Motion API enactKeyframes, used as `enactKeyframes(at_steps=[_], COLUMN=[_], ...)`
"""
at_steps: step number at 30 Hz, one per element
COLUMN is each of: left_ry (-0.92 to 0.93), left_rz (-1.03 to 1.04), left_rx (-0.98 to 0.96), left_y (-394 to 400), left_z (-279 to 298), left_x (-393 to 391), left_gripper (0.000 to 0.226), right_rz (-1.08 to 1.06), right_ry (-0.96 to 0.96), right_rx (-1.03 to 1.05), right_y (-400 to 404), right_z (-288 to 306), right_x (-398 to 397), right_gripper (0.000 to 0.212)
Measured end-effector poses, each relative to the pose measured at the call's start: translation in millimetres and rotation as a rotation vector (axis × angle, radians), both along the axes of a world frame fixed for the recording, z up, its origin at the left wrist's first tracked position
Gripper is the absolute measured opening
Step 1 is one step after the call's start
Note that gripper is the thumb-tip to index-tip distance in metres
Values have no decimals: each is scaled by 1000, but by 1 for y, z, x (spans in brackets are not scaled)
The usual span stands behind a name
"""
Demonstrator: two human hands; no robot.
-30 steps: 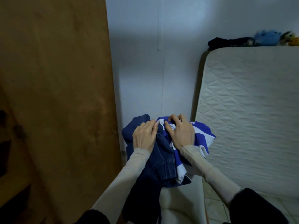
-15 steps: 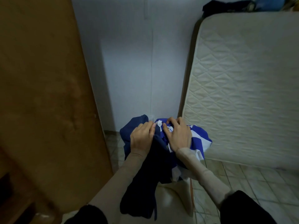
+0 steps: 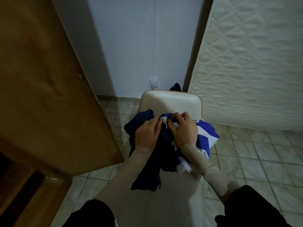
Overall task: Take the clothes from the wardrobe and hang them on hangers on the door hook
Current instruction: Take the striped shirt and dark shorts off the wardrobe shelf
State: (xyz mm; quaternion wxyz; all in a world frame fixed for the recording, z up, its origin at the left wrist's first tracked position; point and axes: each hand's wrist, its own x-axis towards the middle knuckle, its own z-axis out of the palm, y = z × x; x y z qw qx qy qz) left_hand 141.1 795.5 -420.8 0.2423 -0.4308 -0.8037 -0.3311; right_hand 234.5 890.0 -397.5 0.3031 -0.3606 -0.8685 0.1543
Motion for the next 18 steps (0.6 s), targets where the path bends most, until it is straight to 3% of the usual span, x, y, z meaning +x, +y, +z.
enactKeyframes(at_steps=[7,18], left_ry=[-74,-65], left_rz=[-7,-60], left_rx=[-46,-155], left_y=[6,25], left_z=[-82,-222], left_x=[-18,-31], left_gripper=[59,56], right_rz=[-1,-83], right_ry=[-47,-86], right_rx=[1,40], right_y=[5,21], right_z=[-89,-232], right_x=[-20,-25], right_gripper=[21,27])
